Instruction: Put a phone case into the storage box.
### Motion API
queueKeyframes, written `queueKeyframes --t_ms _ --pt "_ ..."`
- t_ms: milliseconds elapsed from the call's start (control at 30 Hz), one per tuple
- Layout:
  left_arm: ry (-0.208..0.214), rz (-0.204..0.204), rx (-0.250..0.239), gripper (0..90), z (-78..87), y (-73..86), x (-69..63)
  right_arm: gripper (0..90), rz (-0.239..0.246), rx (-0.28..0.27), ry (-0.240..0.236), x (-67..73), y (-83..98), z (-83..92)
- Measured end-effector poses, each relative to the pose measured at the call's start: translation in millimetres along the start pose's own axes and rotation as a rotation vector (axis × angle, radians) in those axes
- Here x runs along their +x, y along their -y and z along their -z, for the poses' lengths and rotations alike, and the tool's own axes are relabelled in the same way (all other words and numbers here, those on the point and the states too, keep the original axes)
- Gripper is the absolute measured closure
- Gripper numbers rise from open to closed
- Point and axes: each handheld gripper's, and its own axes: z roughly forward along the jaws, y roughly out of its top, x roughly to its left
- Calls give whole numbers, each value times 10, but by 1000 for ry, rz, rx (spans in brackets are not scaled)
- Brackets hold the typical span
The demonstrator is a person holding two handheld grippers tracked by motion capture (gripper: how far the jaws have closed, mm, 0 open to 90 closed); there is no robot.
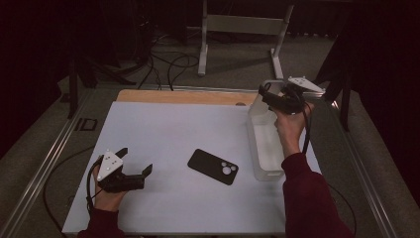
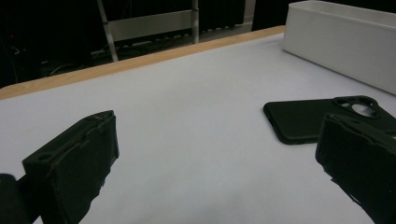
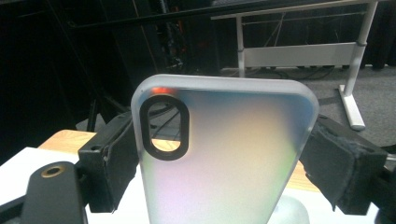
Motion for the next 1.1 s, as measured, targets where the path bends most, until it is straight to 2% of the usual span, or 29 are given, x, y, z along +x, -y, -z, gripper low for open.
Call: queueKeyframes --t_ms 100,300,467,500,900,1100 --pt "-1 2 -2 0 3 -1 -1 168 -16 -6 8 -29 -1 -17" --pt "-1 5 -6 0 14 -7 -4 168 -23 -14 37 -104 -17 -54" --pt "-1 9 -8 0 22 -8 4 168 -23 -18 44 -111 -19 -58" --pt "-1 8 -9 0 23 -9 3 168 -4 -2 76 -138 -5 -110" --pt "5 13 -18 0 29 -16 -1 167 52 60 144 -124 63 -285" --pt "6 19 -27 0 43 -23 6 167 42 75 165 -110 89 -352"
